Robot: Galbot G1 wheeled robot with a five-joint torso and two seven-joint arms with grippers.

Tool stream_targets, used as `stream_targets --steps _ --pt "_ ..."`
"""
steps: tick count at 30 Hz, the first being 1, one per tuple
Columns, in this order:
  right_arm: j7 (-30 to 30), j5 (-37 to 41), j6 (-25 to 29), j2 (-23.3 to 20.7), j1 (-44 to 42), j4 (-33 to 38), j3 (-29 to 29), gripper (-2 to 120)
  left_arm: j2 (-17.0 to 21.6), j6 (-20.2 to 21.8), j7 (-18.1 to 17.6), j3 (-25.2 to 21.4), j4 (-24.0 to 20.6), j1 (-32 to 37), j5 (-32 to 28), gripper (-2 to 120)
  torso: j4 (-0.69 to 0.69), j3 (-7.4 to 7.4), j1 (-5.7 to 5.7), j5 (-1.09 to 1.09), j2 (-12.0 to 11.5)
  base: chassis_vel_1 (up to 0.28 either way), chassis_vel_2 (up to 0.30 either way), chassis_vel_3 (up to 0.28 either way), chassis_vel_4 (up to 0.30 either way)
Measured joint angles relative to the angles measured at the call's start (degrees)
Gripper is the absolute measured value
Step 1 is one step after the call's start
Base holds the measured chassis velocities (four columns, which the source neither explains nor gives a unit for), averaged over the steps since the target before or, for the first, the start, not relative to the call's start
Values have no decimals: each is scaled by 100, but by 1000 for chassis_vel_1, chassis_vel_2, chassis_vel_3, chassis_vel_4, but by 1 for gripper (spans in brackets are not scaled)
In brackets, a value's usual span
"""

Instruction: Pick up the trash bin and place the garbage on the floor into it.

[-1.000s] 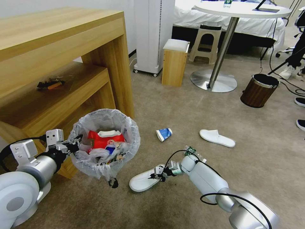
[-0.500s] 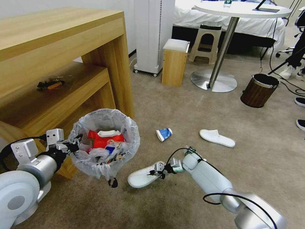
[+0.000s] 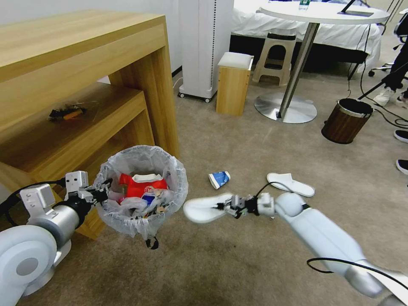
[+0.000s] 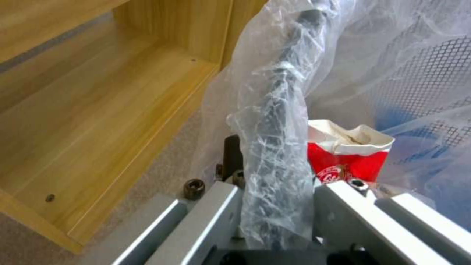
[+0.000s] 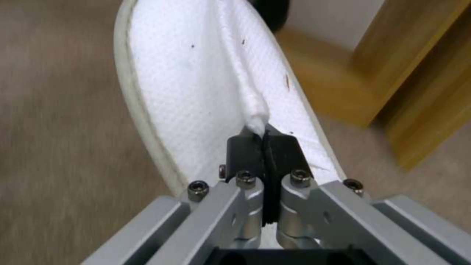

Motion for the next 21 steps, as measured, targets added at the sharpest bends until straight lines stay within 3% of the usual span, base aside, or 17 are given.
stream_targets --steps 13,16,21 --pt "-208 1528 -143 -498 -381 1060 759 0 32 -24 2 -2 16 -9 45 0 0 0 0 -1 0 0 0 0 0" --pt "-227 2593 -435 -587 -417 1508 939 0 35 -25 14 0 13 23 72 0 1 0 0 -1 0 0 0 0 0" --pt "-164 3171 -564 -590 -297 1810 887 0 38 -25 19 21 -15 42 77 0 0 0 0 -2 0 0 0 0 0"
